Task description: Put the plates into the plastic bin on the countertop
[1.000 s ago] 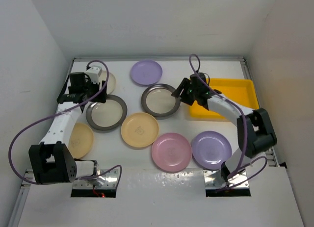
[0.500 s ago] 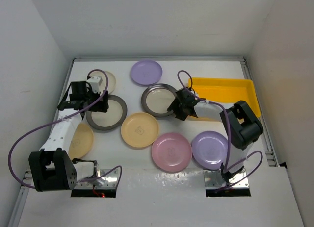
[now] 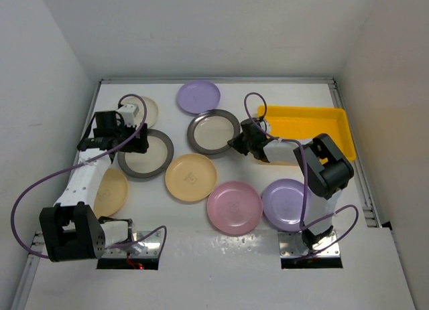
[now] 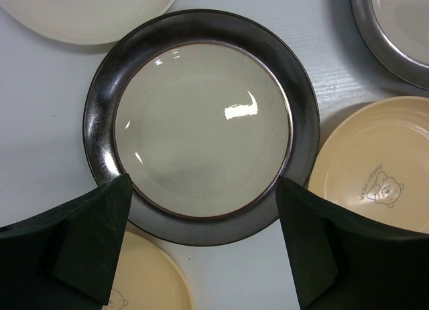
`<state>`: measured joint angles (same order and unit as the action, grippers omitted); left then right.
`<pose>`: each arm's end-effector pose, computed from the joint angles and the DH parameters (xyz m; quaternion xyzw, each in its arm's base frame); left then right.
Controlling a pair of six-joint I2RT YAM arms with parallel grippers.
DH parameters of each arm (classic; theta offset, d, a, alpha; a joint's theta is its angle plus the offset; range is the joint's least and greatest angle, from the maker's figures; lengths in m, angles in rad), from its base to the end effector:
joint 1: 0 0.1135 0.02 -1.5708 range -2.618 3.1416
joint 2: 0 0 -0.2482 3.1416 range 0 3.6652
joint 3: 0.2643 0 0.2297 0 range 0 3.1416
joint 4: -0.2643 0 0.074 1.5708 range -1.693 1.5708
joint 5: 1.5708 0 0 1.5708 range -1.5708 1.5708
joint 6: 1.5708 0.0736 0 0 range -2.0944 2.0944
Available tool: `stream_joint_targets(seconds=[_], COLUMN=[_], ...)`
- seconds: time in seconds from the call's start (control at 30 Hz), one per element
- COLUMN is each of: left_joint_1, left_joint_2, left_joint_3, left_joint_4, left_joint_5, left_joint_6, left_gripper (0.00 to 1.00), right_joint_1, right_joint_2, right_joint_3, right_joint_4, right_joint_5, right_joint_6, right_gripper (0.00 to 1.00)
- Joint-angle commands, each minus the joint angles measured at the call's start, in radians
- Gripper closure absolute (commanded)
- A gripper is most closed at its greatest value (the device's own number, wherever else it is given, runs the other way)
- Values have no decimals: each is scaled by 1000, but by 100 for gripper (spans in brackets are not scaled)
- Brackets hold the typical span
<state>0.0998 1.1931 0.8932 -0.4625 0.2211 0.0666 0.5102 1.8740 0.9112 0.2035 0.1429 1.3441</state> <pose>0.2638 0.0102 0.2353 0.0282 0.9144 -0.0686 0.3980 0.3337 0.1747 0.1016 0.3969 0.8265 0.2756 0.2887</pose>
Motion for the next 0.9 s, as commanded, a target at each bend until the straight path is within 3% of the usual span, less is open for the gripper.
stream_joint_targets(seconds=[0.0, 0.17, 0.4, 0.57, 0.6, 0.63, 0.7, 0.73, 0.87], left_joint_1=[14, 14, 14, 14, 14, 24, 34, 34, 43], left_joint_2=[-23, -23, -4, 40, 51, 68, 149, 178, 289], left_joint_3=[16, 16, 50, 108, 122, 160, 216, 267, 373], left_joint_4=[25, 25, 35, 1, -28, -48, -128, -148, -220], left_joint_5=[21, 21, 40, 60, 60, 79, 103, 103, 113], left_joint_6=[1, 22, 42, 52, 52, 42, 51, 52, 76], left_gripper=[11, 11, 11, 11, 11, 11, 11, 11, 13], right_joint_1=[13, 13, -120, -383, -419, -538, -600, -678, -780], right_joint_2=[-25, -206, -453, -709, -731, -746, -794, -797, -744], right_joint_3=[-46, -23, -47, -185, -221, -256, -294, -299, -258], right_joint_4=[2, 76, 88, -13, -35, -53, -82, -93, -151], right_joint_5=[50, 24, -80, -92, -89, -95, -121, -164, -275], right_joint_6=[-77, -291, -309, -261, -263, -267, -330, -347, -416], right_gripper=[100, 100, 100, 100, 100, 100, 100, 100, 100])
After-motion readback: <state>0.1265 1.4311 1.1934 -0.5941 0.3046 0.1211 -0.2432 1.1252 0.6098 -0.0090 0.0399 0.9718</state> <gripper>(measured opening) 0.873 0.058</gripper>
